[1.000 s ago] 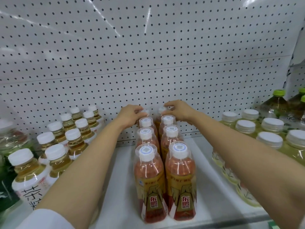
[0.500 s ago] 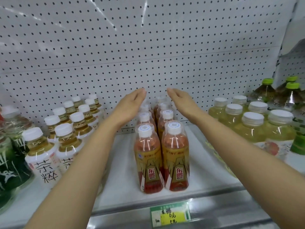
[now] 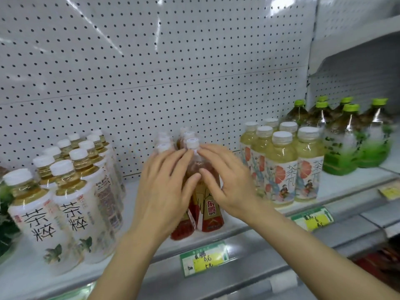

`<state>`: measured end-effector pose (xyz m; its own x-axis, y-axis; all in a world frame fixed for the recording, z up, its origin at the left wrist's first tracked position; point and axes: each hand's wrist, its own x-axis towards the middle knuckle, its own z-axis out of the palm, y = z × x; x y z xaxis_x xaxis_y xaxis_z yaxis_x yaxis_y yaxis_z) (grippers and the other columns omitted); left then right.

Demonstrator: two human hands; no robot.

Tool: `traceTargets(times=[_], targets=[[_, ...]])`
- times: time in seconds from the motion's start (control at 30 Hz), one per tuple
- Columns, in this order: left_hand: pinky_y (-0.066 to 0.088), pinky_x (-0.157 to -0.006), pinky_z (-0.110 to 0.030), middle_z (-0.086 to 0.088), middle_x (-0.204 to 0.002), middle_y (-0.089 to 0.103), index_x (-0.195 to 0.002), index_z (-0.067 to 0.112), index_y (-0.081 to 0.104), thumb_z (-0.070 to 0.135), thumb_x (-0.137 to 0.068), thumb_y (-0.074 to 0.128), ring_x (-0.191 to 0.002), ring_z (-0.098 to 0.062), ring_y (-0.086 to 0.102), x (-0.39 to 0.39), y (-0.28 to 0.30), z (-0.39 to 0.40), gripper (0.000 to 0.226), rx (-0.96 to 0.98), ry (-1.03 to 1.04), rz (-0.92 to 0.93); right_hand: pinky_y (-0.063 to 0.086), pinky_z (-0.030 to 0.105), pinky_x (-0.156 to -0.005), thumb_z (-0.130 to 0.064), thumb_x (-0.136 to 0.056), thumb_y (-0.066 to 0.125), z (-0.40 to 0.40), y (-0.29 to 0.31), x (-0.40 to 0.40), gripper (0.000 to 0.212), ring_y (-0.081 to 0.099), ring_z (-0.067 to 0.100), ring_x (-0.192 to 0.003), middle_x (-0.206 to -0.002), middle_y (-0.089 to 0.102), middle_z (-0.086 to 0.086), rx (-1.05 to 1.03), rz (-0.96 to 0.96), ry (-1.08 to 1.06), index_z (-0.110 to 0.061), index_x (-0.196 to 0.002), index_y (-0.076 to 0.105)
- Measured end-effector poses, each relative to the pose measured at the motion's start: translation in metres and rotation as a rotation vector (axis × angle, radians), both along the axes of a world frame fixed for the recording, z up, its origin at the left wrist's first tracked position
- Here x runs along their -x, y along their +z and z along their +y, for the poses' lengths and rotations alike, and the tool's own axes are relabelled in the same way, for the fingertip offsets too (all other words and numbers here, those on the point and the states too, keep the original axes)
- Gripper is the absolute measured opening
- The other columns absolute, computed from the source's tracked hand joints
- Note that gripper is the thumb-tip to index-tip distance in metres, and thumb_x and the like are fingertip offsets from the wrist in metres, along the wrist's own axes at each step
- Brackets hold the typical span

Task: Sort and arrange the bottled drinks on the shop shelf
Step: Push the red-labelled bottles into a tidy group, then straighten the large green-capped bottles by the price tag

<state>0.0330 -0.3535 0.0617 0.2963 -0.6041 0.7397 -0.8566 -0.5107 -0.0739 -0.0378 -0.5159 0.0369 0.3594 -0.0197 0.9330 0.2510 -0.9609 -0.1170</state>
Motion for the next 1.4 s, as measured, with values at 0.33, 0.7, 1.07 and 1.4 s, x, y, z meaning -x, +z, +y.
traceTargets(times=[0.33, 0.7, 1.07, 1.4], targets=[[0.030, -0.114, -0.056, -0.007, -0.135, 0.061, -0.136, 0.012, 0.056, 0.050, -0.098, 0.036, -0.134, -0.029, 0.043, 0.017, -0.004, -0.018, 0.057, 0.115, 0.094, 0.098, 0.047, 0.038, -0.104, -0.020, -0.094, 0.056, -0.024, -0.044, 0.058, 0.042, 0.057, 0.020, -0.125, -0.135, 0.061, 0.008, 0.002, 0.118, -0.206, -0.004, -0.133, 0.059], [0.032, -0.113, -0.053, -0.011, -0.133, 0.060, -0.131, 0.010, 0.059, 0.041, -0.094, 0.046, -0.125, -0.032, 0.054, 0.082, 0.006, -0.141, 0.050, 0.053, -0.115, -0.017, 0.045, 0.043, -0.104, -0.016, -0.089, 0.062, -0.137, -0.024, 0.124, 0.041, 0.056, 0.026, -0.124, -0.132, 0.062, 0.009, 0.026, 0.089, -0.423, -0.003, -0.128, 0.062], [0.037, -0.110, -0.045, -0.010, -0.138, 0.055, -0.139, 0.009, 0.051, 0.043, -0.095, 0.042, -0.128, -0.032, 0.048, 0.113, 0.000, -0.226, 0.056, -0.034, 0.058, -0.019, 0.045, 0.041, -0.104, -0.021, -0.092, 0.056, -0.206, -0.006, 0.133, 0.041, 0.056, 0.025, -0.122, -0.131, 0.062, 0.009, 0.125, 0.095, -0.265, -0.004, -0.128, 0.062], [0.034, -0.112, -0.053, -0.013, -0.133, 0.059, -0.129, 0.008, 0.059, 0.036, -0.094, 0.049, -0.127, -0.035, 0.051, 0.138, -0.004, -0.259, 0.046, 0.081, 0.063, -0.155, 0.047, 0.038, -0.102, -0.017, -0.091, 0.061, -0.256, -0.022, 0.161, 0.039, 0.059, 0.025, -0.120, -0.129, 0.064, 0.009, 0.144, 0.080, -0.216, -0.004, -0.128, 0.063]])
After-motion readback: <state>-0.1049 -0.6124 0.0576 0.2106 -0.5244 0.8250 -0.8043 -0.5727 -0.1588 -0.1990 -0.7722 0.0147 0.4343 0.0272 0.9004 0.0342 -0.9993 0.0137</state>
